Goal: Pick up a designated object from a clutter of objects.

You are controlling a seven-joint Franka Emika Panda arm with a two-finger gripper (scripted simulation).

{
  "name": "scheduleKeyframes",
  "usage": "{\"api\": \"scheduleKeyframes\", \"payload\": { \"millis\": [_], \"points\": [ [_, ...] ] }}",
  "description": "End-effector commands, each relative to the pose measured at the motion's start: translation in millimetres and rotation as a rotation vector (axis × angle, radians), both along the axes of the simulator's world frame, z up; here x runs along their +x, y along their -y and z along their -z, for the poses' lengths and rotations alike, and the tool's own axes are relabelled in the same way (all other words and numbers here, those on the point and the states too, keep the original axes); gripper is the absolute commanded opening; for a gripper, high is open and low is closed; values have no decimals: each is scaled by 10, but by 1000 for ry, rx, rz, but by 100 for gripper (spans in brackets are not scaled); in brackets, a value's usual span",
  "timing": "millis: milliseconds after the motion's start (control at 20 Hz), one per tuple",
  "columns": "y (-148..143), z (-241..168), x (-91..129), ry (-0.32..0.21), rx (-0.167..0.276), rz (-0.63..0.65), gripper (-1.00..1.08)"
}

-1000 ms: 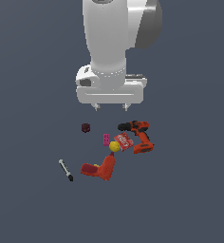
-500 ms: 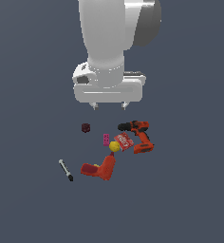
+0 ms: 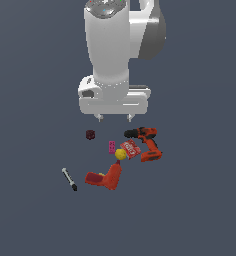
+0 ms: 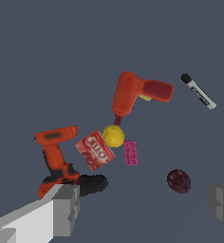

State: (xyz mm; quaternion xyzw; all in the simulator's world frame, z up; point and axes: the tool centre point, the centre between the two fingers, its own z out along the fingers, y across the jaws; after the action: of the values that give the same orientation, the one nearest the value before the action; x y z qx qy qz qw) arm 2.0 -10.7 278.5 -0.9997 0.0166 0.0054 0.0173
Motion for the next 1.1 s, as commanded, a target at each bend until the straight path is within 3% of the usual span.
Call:
{"api": "scheduleKeyframes", "payload": {
  "millis": [0, 450, 1050],
  "points": [
    [15, 143, 6, 0, -3, -5, 100],
    [96, 924, -37, 5, -18, -34, 100],
    [179, 1892, -304, 10, -32, -79, 100]
  ]
}}
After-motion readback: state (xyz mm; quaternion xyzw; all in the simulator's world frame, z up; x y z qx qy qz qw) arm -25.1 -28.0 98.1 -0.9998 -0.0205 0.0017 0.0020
